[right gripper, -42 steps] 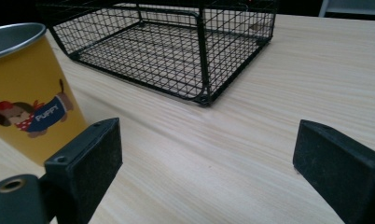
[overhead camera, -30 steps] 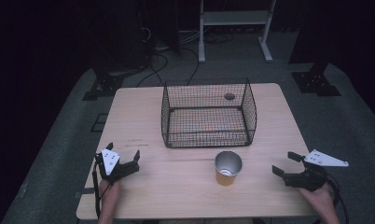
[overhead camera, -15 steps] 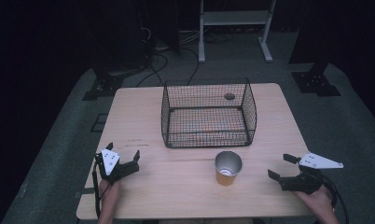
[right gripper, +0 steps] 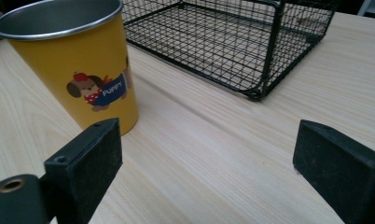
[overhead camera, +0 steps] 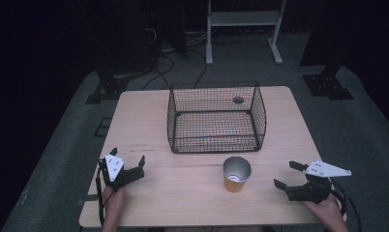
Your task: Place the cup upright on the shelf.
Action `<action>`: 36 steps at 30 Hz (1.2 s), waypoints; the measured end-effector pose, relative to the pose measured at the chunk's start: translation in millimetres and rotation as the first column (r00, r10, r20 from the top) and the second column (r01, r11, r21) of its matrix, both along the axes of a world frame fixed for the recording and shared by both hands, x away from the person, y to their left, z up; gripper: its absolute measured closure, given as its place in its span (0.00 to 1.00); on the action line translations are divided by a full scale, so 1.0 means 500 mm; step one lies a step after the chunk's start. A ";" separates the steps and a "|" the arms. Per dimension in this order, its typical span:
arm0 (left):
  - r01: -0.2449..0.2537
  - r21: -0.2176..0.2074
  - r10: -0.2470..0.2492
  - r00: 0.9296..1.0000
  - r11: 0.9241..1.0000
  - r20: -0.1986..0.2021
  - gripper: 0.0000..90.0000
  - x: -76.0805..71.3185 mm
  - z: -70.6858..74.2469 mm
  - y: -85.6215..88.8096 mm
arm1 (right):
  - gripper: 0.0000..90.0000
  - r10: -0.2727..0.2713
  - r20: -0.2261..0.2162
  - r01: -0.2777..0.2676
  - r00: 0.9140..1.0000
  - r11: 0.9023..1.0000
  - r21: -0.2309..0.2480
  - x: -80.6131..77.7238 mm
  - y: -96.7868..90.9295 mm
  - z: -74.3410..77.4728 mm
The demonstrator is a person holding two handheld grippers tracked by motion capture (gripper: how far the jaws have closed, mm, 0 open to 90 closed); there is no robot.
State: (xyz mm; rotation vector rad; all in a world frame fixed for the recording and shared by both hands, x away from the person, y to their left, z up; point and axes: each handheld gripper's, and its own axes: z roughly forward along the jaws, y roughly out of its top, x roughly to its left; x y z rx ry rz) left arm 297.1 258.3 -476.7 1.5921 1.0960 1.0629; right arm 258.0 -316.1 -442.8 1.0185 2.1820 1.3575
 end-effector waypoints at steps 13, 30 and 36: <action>0.000 -0.001 0.000 1.000 1.000 0.001 0.00 0.000 0.000 0.000 | 0.08 0.049 0.005 -0.049 0.999 0.999 -0.020 -0.008 0.030 0.004; 0.001 -0.001 -0.001 1.000 1.000 0.001 0.00 0.000 0.000 0.000 | 0.08 0.111 0.004 -0.111 0.994 0.993 -0.039 -0.011 0.069 0.007; 0.001 -0.001 -0.001 1.000 1.000 0.001 0.00 0.000 0.000 0.000 | 0.08 0.145 0.003 -0.145 0.989 0.988 -0.050 -0.014 0.093 0.008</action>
